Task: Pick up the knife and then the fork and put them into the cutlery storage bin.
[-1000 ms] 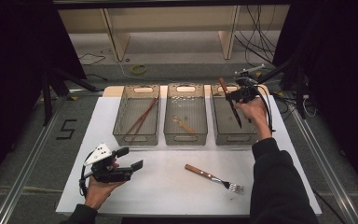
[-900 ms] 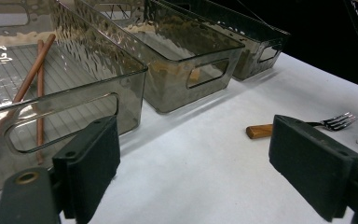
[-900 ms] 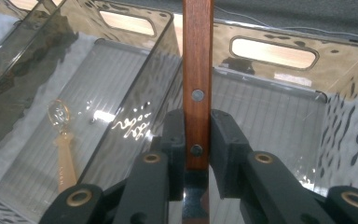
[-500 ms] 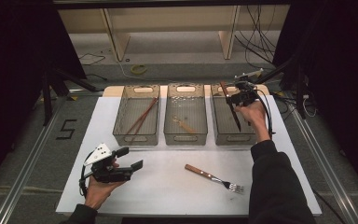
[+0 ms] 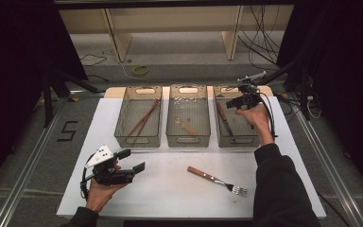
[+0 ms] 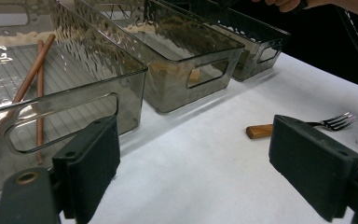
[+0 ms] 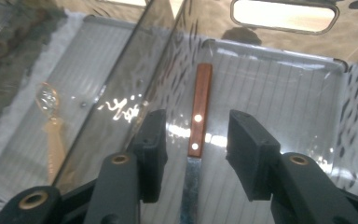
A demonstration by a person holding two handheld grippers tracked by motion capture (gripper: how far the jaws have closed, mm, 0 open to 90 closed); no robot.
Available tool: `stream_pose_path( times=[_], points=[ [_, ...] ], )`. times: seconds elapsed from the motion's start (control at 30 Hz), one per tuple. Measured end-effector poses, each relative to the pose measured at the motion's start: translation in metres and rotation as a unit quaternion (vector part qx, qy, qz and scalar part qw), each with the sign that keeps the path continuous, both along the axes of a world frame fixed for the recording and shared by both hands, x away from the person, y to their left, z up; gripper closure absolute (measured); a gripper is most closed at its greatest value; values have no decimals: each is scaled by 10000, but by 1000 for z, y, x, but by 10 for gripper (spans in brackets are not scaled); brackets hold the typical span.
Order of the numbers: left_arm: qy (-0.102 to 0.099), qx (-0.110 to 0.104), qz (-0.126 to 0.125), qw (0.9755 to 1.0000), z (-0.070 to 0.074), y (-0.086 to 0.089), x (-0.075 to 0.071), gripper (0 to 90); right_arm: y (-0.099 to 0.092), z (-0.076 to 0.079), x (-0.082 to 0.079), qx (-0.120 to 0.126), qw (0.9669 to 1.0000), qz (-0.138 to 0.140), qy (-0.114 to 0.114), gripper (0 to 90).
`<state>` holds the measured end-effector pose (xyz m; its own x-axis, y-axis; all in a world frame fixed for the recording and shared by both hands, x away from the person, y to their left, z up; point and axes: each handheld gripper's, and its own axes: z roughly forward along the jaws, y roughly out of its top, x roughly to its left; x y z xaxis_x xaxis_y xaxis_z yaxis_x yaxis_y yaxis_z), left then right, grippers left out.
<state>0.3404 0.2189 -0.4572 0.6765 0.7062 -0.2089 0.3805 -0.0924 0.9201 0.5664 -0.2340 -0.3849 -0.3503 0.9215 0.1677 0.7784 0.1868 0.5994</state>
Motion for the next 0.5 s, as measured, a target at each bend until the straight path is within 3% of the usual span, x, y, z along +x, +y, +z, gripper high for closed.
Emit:
stream_pose_path(
  times=[0.3,0.5],
  points=[
    [1,-1,1,10000,0,0,0,159,11,17,-18,35,9987,418,-288,439],
    [5,10,-1,10000,0,0,0,159,22,28,-44,91,9944,952,-448,372]
  ],
)
